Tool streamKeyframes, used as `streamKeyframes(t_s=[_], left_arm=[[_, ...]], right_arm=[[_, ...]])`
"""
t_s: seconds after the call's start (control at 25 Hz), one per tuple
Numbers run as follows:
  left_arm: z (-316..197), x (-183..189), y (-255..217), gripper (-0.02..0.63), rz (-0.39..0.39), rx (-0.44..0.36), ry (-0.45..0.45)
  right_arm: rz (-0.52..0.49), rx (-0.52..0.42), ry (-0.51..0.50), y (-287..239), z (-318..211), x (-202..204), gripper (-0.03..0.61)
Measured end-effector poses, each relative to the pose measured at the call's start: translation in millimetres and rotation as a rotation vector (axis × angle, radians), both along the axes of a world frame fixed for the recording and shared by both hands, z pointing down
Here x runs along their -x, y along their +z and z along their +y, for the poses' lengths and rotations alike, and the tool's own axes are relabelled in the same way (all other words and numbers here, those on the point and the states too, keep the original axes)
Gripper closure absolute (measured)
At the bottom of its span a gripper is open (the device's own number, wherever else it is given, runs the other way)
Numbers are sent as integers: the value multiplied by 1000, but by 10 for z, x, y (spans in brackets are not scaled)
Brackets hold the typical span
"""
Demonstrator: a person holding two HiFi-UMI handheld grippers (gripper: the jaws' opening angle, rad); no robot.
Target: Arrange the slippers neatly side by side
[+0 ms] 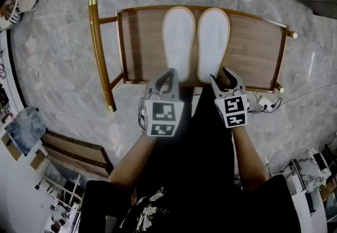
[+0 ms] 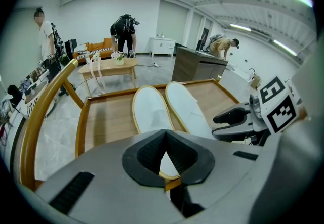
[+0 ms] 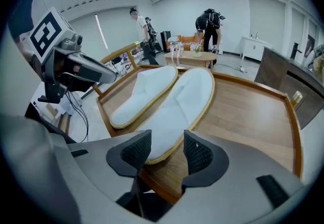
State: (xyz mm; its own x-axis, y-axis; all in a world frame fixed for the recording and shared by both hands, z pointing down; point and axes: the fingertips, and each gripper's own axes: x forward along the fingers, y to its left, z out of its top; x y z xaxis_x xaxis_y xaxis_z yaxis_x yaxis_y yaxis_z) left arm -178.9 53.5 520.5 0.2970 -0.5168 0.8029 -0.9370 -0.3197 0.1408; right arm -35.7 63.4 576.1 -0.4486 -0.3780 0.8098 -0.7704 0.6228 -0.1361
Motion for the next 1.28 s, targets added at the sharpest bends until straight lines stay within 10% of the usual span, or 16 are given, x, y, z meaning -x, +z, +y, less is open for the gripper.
streamKeyframes(t_s=[0.44,0.84,1.28], left_arm=[[-136,69,-911,612,72,-215,-58],[-363,95,-1926,612,62,-522,-70],[-341,-6,-2172,612,62,-578,-59]], right_arm=[[-139,-480,156,-1668,-593,21,578],[-267,-669,142,-2624,-526,187,580],[-263,-690,190,-2780,-509,53,580]])
